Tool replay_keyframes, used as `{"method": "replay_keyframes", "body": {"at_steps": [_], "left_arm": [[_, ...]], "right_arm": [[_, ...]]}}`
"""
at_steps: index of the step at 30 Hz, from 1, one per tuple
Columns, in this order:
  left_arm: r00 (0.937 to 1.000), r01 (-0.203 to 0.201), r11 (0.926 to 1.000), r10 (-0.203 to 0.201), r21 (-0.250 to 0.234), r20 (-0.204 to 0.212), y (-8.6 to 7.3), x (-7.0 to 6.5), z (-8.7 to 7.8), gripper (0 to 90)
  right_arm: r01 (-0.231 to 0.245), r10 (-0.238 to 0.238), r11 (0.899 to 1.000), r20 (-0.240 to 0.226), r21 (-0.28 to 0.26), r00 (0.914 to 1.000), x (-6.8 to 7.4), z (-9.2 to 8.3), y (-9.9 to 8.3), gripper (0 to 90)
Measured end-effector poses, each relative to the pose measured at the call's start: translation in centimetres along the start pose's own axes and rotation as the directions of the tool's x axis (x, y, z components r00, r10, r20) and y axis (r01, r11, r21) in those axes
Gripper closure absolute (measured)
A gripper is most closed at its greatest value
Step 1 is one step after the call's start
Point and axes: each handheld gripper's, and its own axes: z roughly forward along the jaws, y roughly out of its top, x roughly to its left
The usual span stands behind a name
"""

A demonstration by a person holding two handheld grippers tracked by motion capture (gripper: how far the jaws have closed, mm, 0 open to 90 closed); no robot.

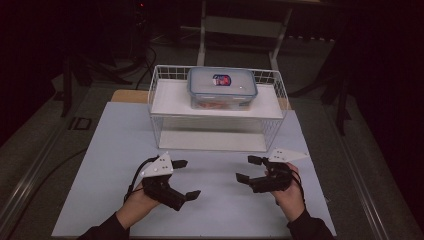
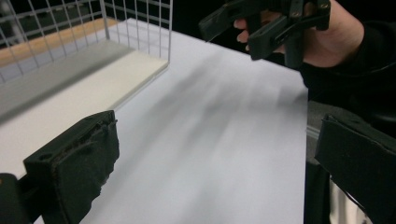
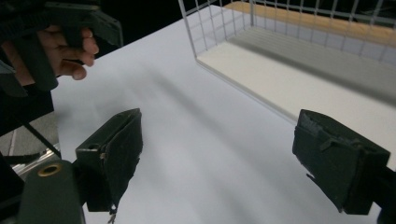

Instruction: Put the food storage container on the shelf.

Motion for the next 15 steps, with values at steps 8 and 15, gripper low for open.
{"method": "replay_keyframes", "body": {"at_steps": [8, 15], "left_arm": [[0.9994, 0.033, 0.9988, -0.033, 0.035, 0.003, -2.5, 0.1, 0.4, 0.0], [0.9992, 0.039, 0.996, -0.038, 0.081, -0.013, -4.2, 0.2, 0.6, 0.0]], "right_arm": [[-0.002, 0.001, 1.0, 0.035, 0.031, 0.9994, -0.7, -0.4, -2.8, 15.7], [0.025, -0.026, 0.999, 0.031, 0.024, 0.9992, -1.0, -1.1, -4.9, 15.9]]}}
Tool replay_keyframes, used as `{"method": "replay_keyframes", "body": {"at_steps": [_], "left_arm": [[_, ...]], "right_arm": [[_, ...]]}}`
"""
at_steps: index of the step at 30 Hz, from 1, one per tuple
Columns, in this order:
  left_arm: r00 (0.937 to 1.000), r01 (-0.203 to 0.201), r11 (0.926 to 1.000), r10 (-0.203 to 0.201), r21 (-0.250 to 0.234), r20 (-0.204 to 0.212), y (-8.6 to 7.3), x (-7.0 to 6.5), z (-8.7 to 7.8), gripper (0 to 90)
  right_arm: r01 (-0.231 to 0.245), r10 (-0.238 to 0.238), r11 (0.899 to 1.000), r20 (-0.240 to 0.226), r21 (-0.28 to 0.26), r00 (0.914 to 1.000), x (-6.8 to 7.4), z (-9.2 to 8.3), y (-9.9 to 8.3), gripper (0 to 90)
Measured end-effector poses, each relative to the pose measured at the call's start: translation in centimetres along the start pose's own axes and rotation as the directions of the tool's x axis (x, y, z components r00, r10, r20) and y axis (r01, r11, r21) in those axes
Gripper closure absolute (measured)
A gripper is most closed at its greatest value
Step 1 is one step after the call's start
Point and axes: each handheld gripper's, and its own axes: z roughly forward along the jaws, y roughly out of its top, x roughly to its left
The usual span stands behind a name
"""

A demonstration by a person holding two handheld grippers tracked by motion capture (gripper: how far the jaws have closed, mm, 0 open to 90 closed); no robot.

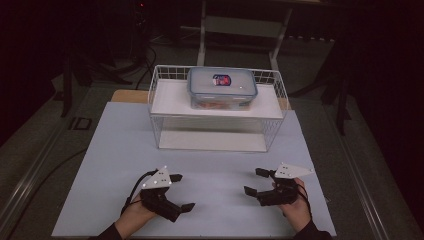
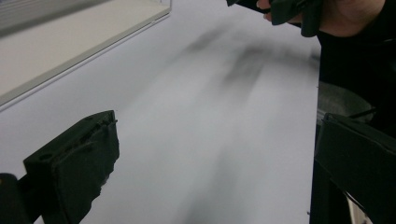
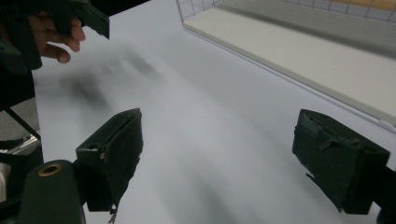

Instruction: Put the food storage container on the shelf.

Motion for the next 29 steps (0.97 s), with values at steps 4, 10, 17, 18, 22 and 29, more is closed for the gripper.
{"method": "replay_keyframes", "body": {"at_steps": [4, 10, 17, 18, 22, 29], "left_arm": [[0.9993, 0.012, 0.9994, -0.013, -0.032, -0.035, -0.8, 0.5, -0.7, 0.0], [0.9987, 0.013, 0.9997, -0.014, -0.023, -0.05, -1.7, 0.8, -0.5, 0.0], [0.9981, 0.025, 0.999, -0.027, -0.039, -0.055, -2.2, 1.1, -0.5, 0.0], [0.9981, 0.025, 0.999, -0.027, -0.039, -0.055, -2.2, 1.1, -0.5, 0.0], [0.9978, 0.03, 0.9988, -0.032, -0.04, -0.059, -2.2, 1.2, -0.5, 0.0], [0.9978, 0.031, 0.9987, -0.034, -0.04, -0.057, -2.3, 1.3, -0.5, 0.0]], "right_arm": [[0.028, -0.028, 1.0, 0.001, -0.005, 0.9996, -0.2, -0.4, -0.8, 15.9], [0.059, -0.059, 0.998, 0.009, 0.008, 0.9982, -0.4, -0.4, -1.3, 15.7], [0.018, -0.018, 1.0, 0.011, 0.024, 0.9998, -1.0, -0.1, -1.8, 15.1], [0.018, -0.018, 1.0, 0.011, 0.024, 0.9998, -1.0, -0.1, -1.8, 15.1], [0.001, -0.001, 1.0, -0.002, 0.031, 1.0, -1.1, 0.2, -1.9, 15.0], [0.004, -0.003, 0.999, -0.005, 0.033, 1.0, -1.0, 0.2, -1.9, 14.7]]}}
